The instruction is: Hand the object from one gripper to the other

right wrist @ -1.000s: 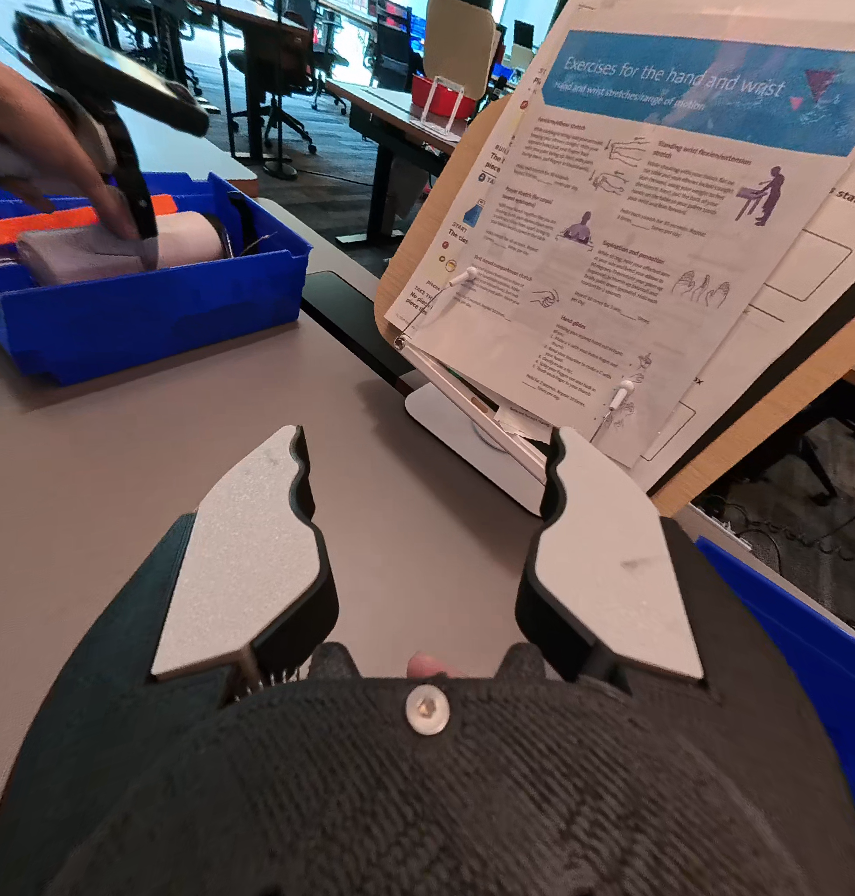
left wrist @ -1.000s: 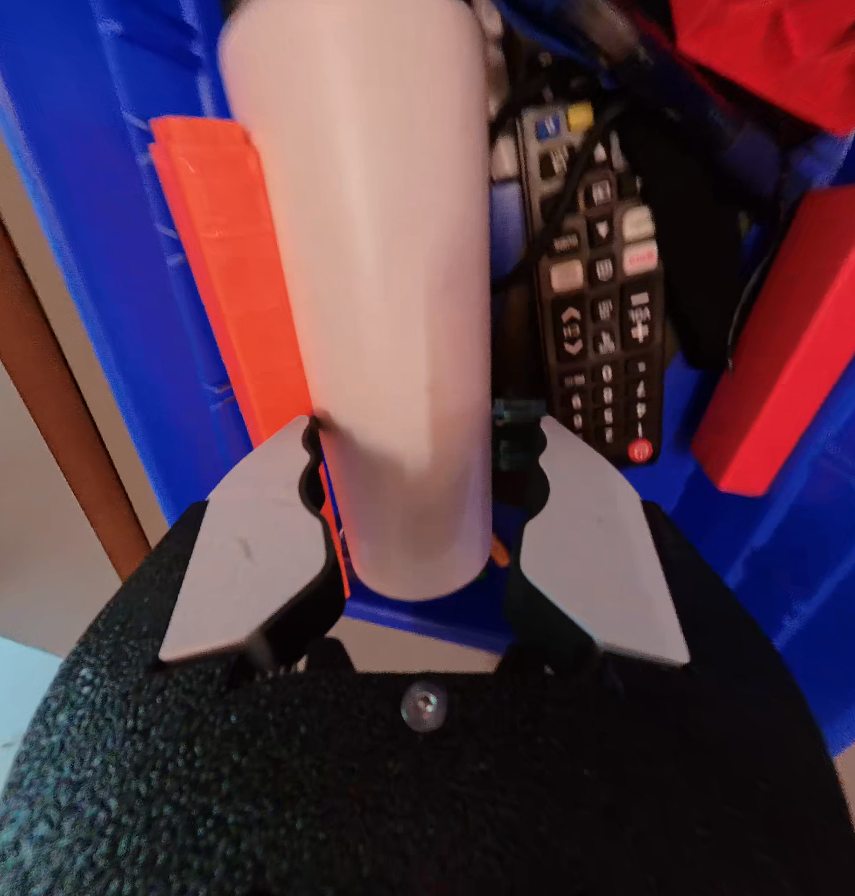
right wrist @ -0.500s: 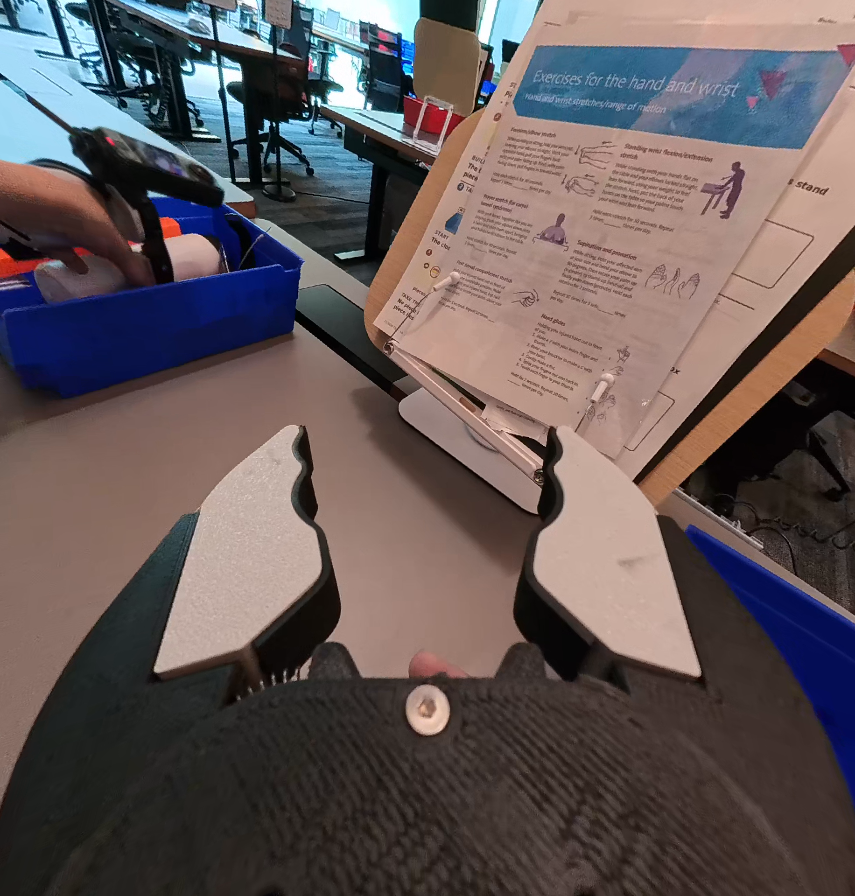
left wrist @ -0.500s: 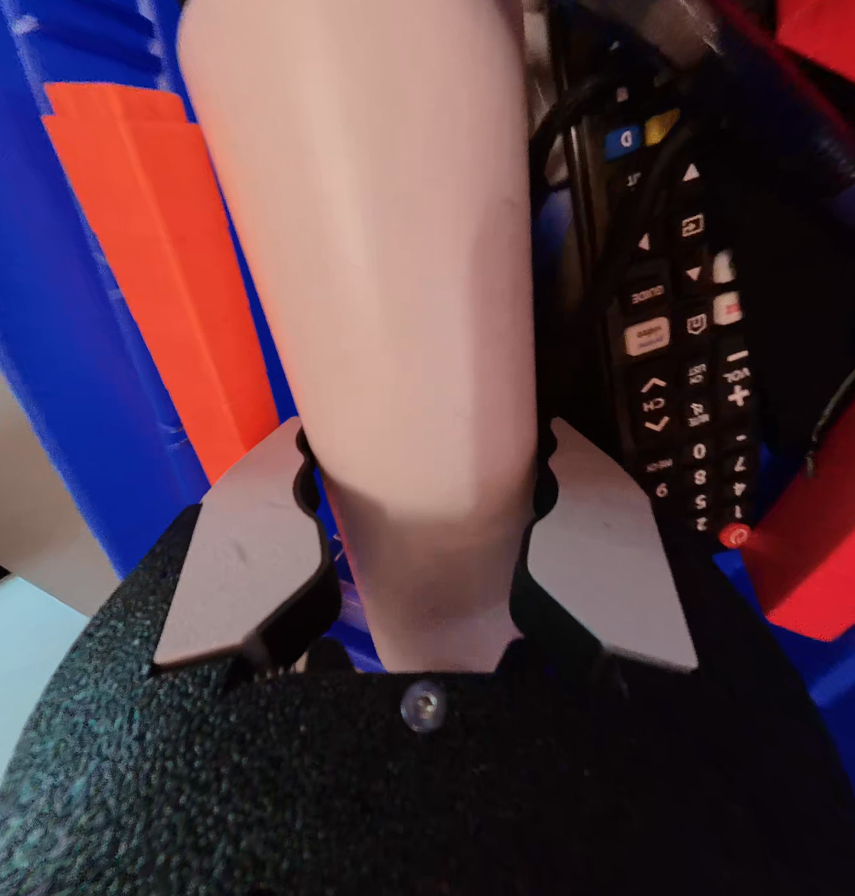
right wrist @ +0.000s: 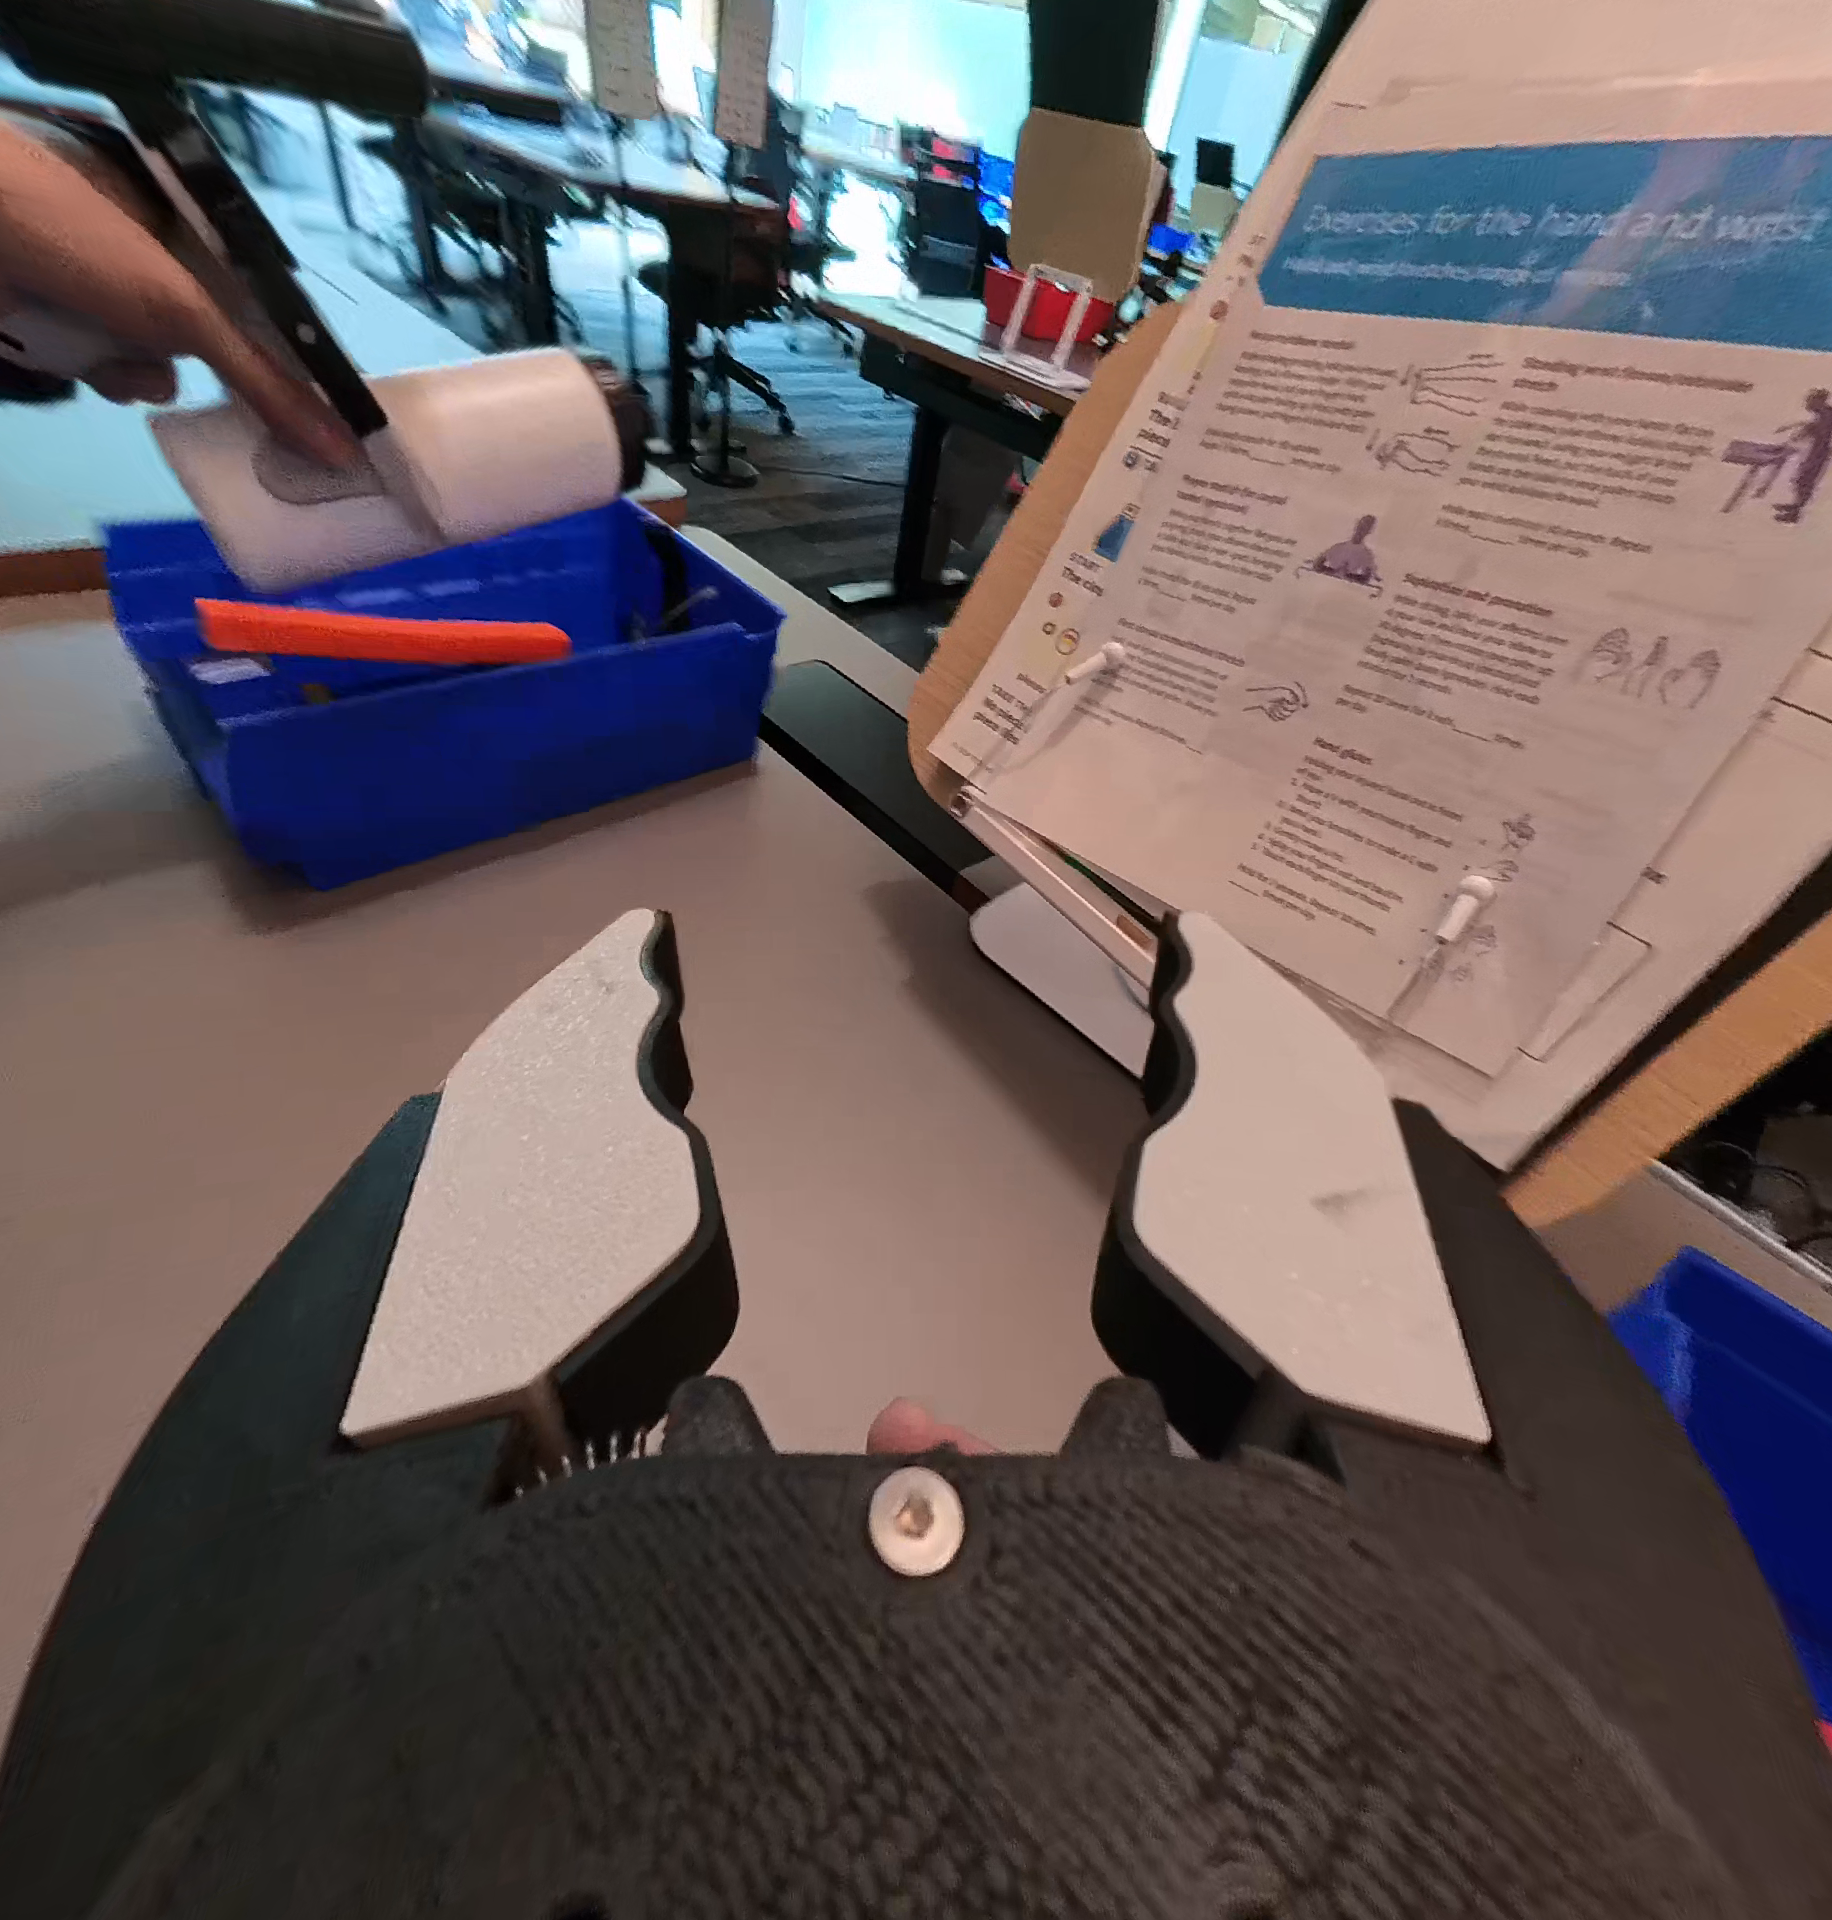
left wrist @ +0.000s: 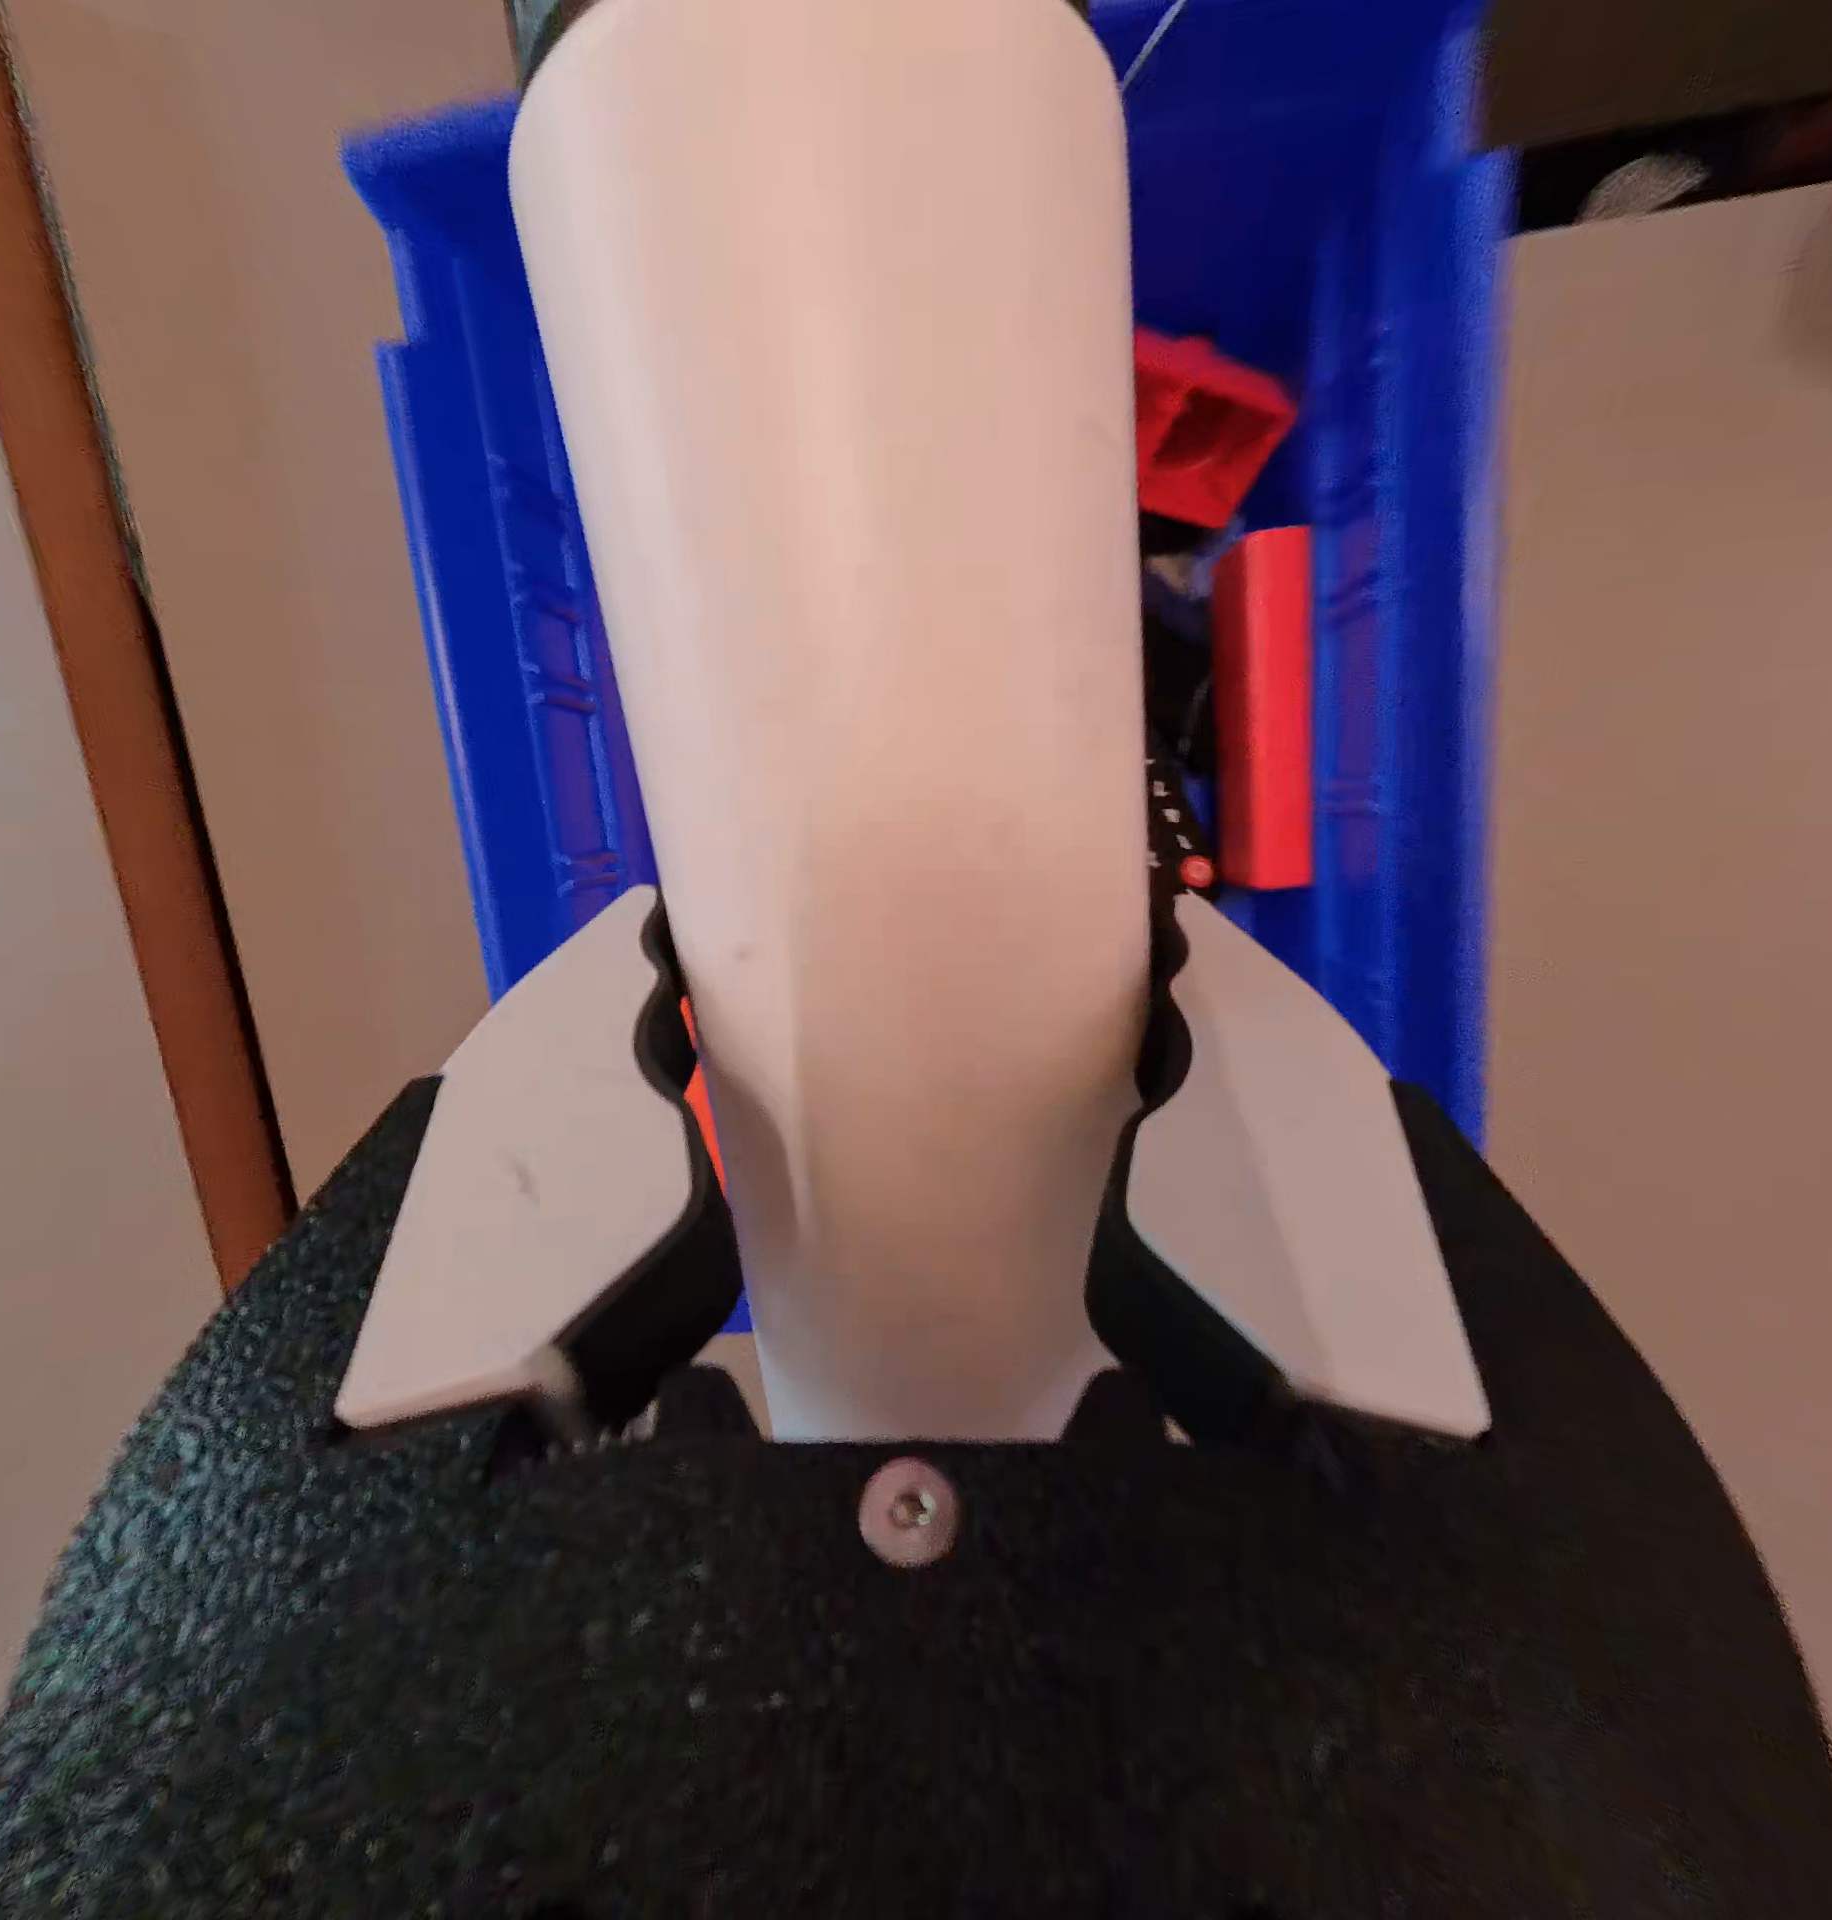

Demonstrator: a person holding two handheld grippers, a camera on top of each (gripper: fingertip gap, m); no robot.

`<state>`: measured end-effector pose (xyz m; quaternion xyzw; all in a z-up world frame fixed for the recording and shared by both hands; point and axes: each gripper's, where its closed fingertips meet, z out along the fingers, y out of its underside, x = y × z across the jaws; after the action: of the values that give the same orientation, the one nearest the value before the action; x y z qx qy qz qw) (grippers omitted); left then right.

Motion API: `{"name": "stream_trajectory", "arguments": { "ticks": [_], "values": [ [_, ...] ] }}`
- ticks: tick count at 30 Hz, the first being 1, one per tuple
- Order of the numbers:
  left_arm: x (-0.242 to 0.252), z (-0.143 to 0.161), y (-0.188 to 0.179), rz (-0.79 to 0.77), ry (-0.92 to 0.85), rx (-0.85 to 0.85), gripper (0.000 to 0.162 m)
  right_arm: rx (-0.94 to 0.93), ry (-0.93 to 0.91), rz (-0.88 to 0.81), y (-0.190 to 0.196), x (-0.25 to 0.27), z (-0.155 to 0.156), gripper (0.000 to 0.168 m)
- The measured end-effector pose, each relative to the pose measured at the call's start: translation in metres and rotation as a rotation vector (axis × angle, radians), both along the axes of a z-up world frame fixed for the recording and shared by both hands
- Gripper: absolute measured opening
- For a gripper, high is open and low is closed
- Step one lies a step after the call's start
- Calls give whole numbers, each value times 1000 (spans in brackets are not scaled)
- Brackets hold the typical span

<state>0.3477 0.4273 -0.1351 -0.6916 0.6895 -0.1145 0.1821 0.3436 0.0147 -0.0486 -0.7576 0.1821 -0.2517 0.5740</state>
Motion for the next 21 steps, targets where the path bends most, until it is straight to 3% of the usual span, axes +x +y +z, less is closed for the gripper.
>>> {"name": "stream_trajectory", "arguments": {
  "ticks": [3,8,10,13,15,18,21],
  "values": [
    [-14,52,-34,-148,-224,-63,85,138,33,107,18,-16,16,86],
    [-70,123,-181,-647,-715,-592,85,435,66,346,59,-56,50,100],
    [-93,125,-231,-817,-869,-700,85,515,79,409,72,-71,53,109],
    [-109,106,-294,-987,-965,-780,85,578,118,438,80,-86,48,114],
    [-103,88,-324,-1036,-1016,-724,85,515,99,418,82,-96,37,119],
    [-84,63,-352,-1045,-1115,-495,85,451,-1,252,66,-89,24,123],
    [-72,40,-367,-1031,-1168,-215,85,465,-45,149,49,-76,20,107]
  ]
}}
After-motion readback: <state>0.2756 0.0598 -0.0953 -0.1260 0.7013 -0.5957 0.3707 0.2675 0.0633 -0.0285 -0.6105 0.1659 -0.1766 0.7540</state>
